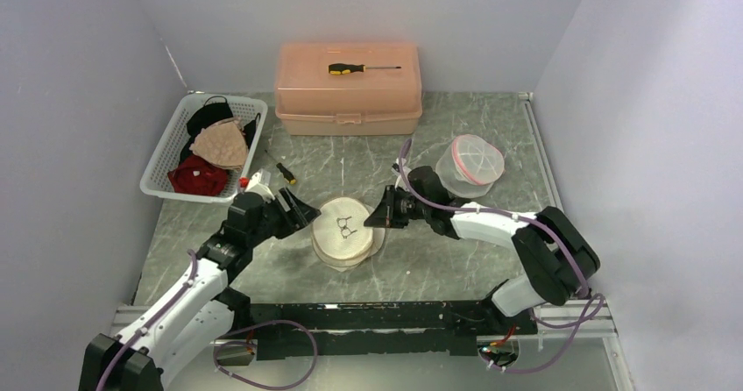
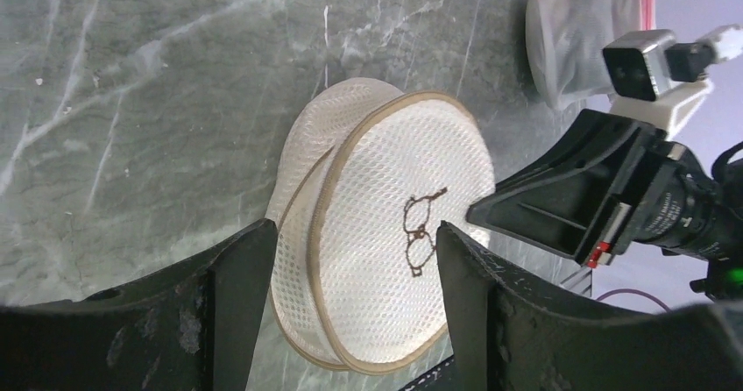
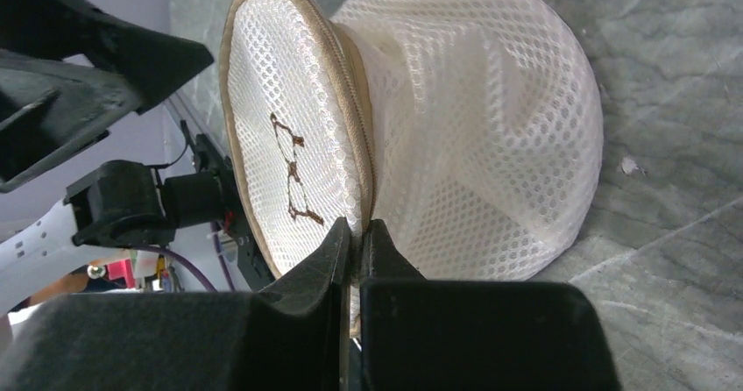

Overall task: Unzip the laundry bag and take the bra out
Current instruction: Close the laundry bag at the center of the board, then move the laundry bag to the center of the board.

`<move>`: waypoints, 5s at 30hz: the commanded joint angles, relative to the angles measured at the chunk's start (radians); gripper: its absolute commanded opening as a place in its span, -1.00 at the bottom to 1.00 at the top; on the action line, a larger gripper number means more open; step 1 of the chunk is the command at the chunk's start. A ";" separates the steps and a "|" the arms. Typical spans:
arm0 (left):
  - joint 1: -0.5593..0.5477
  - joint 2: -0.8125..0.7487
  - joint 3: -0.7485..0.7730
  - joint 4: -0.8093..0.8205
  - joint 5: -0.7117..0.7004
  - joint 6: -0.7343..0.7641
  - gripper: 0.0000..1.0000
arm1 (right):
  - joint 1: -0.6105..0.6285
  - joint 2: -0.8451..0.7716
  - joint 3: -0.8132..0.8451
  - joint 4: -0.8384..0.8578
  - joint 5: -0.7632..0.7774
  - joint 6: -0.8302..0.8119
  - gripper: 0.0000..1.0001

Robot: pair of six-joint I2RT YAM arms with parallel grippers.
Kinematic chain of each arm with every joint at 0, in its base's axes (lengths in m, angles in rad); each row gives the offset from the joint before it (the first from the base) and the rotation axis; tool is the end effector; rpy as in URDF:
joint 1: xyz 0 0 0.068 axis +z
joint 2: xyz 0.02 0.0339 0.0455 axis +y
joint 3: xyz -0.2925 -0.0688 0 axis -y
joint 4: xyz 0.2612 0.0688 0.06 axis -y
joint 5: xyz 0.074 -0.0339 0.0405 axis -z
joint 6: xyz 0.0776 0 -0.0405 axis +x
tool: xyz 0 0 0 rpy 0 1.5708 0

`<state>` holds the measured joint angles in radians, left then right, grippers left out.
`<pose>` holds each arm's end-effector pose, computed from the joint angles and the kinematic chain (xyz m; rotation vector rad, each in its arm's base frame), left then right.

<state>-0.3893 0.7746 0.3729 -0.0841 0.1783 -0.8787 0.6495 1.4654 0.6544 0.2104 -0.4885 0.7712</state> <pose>0.1870 -0.0916 0.2010 -0.4160 2.1528 -0.9395 0.2410 0.2287 0.1758 -0.1684 2.4096 1.2757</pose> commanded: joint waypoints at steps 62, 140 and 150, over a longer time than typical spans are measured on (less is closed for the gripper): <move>-0.224 0.499 -0.082 0.395 0.068 0.008 -0.35 | 0.065 0.199 0.005 0.065 0.153 -0.086 -0.39; -0.214 0.478 0.154 0.029 -0.112 -0.060 -0.87 | -0.024 -0.711 -0.290 -0.133 0.402 -0.229 0.89; -0.097 0.772 0.370 0.111 -0.070 -0.031 -0.94 | -0.024 -0.748 -0.289 -0.157 0.441 -0.235 0.89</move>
<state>-0.5388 1.4586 0.6842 -0.0448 0.1024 -0.9230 0.6285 0.7410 0.3462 0.0563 -0.0792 0.5579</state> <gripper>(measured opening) 0.084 0.948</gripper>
